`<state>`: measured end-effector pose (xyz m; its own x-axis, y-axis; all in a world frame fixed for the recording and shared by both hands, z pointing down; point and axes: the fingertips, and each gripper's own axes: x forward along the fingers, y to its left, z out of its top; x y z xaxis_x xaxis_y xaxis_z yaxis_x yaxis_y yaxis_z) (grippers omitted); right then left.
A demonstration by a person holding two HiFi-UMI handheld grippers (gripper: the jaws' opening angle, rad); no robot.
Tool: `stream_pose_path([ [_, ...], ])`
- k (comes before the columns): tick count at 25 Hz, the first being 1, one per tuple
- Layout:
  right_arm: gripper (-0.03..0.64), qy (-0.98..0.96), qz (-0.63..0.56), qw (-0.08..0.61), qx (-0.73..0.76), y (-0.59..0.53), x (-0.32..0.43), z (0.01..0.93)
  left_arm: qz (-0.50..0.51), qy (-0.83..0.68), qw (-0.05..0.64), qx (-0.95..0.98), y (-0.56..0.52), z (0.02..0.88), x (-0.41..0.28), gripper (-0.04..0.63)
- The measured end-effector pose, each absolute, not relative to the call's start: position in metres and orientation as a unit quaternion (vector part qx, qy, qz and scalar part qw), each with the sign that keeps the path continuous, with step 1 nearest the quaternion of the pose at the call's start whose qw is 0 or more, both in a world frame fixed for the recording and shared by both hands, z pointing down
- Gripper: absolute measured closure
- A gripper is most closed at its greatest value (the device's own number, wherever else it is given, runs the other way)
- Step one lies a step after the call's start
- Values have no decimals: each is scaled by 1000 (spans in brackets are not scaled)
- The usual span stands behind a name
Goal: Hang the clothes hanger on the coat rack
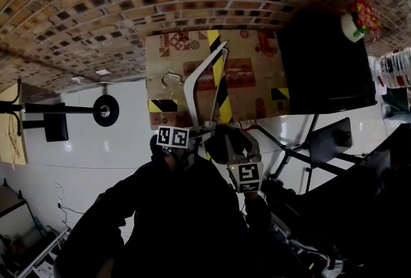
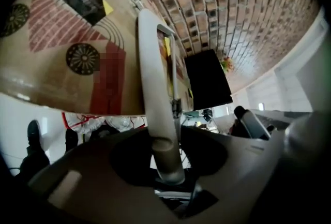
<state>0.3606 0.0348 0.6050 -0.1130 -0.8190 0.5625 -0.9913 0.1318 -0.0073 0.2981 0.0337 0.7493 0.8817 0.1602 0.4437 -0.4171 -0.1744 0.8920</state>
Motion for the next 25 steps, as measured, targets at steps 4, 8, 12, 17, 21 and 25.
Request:
stream_pose_path([
  [4,492,-730,192,213,621,33,356,603,206,-80,632,743,37,733,293,449],
  [8,494,-742,192,212,606,28,352,605,198,-87,614,759,40,716,269,471],
  [12,494,-759,187,213,587,19,343,611,186,-109,594,775,41,700,226,489],
  [17,492,-790,119,253,546,-17,315,607,176,-116,568,795,45,674,180,494],
  [21,485,-808,-3,334,485,-49,279,598,184,-116,533,818,51,655,147,494],
  [25,397,-806,-138,431,382,-75,237,617,176,-114,518,829,57,640,119,495],
])
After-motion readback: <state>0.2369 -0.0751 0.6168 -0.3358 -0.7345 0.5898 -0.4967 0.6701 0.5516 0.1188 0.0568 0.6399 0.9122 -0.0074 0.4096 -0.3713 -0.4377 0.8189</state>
